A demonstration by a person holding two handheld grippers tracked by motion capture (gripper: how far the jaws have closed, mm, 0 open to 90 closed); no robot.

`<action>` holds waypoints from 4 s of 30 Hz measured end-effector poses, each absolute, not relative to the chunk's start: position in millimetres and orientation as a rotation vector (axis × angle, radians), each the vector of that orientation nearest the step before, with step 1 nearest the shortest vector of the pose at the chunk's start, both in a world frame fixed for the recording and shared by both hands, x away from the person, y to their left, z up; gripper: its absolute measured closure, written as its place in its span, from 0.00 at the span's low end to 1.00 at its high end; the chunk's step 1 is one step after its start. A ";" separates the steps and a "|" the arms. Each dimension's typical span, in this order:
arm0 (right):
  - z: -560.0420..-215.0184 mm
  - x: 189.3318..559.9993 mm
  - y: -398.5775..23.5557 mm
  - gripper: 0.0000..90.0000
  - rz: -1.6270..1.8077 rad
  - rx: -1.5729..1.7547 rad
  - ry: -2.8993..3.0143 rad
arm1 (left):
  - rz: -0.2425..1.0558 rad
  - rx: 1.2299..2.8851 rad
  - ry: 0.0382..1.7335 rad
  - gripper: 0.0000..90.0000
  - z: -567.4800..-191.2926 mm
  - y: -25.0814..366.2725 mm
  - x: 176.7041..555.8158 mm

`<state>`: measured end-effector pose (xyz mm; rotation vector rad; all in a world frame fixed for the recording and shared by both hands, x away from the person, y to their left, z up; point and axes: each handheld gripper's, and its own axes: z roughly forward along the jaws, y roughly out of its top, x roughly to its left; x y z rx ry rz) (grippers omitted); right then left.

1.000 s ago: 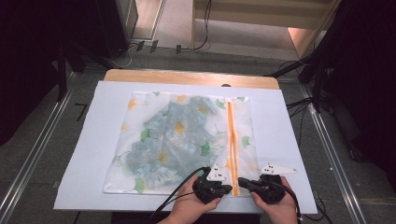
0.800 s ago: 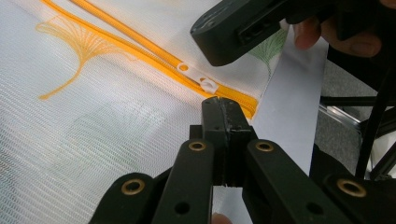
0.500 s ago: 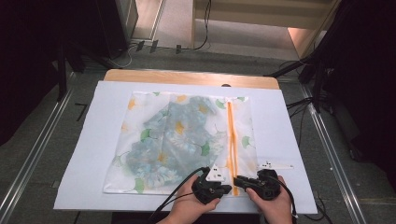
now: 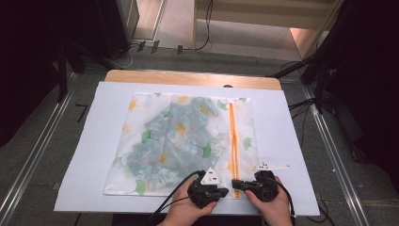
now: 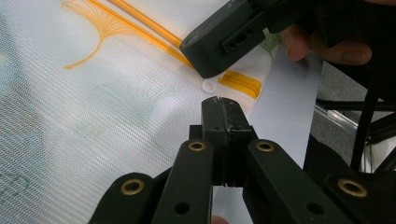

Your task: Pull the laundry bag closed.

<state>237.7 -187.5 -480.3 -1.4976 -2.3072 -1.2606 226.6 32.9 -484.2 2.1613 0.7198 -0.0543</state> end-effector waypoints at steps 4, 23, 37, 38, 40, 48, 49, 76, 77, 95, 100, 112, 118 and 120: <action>-475.4 232.2 -181.9 0.93 -1.290 -1.417 -2.424 | -0.068 2.161 0.726 1.00 -484.2 33.7 227.5; -475.4 220.5 -181.5 1.00 -1.238 -1.195 -2.658 | -0.083 2.164 0.728 1.00 -484.4 34.6 229.5; -473.9 232.8 -199.4 0.90 -1.334 -1.483 -2.430 | -0.081 2.163 0.729 1.00 -484.5 34.5 229.1; -473.6 232.3 -196.4 0.88 -1.332 -1.468 -2.449 | -0.082 2.163 0.730 1.00 -484.5 34.4 228.9; -474.0 231.3 -189.7 0.85 -1.309 -1.430 -2.502 | -0.082 2.163 0.730 1.00 -484.5 34.4 228.9; -474.5 221.1 -167.3 0.91 -1.192 -1.328 -2.827 | -0.078 2.164 0.725 1.00 -484.6 34.4 228.8; -473.4 220.8 -166.3 0.95 -1.182 -1.330 -2.836 | -0.078 2.164 0.725 1.00 -484.6 34.4 228.7; -474.7 225.4 -169.1 1.00 -1.205 -1.271 -2.752 | -0.079 2.158 0.725 1.00 -485.0 33.6 228.5; -474.9 226.3 -169.3 1.00 -1.205 -1.272 -2.744 | -0.080 2.158 0.725 1.00 -484.9 33.6 228.5; -475.4 235.0 -183.2 1.00 -1.249 -1.429 -2.550 | -0.051 2.179 0.710 1.00 -479.6 23.3 229.6; -477.7 235.7 -186.0 1.00 -1.255 -1.448 -2.509 | -0.040 2.196 0.669 1.00 -483.3 12.3 227.7; -473.6 243.7 -187.4 1.00 -1.305 -1.459 -2.490 | -0.058 2.203 0.664 1.00 -483.6 13.2 227.8; -474.4 256.3 -189.9 1.00 -1.322 -1.477 -2.496 | -0.067 2.199 0.659 1.00 -484.2 13.8 228.8; -473.8 259.5 -190.4 1.00 -1.329 -1.472 -2.502 | -0.067 2.199 0.660 1.00 -484.3 13.8 228.9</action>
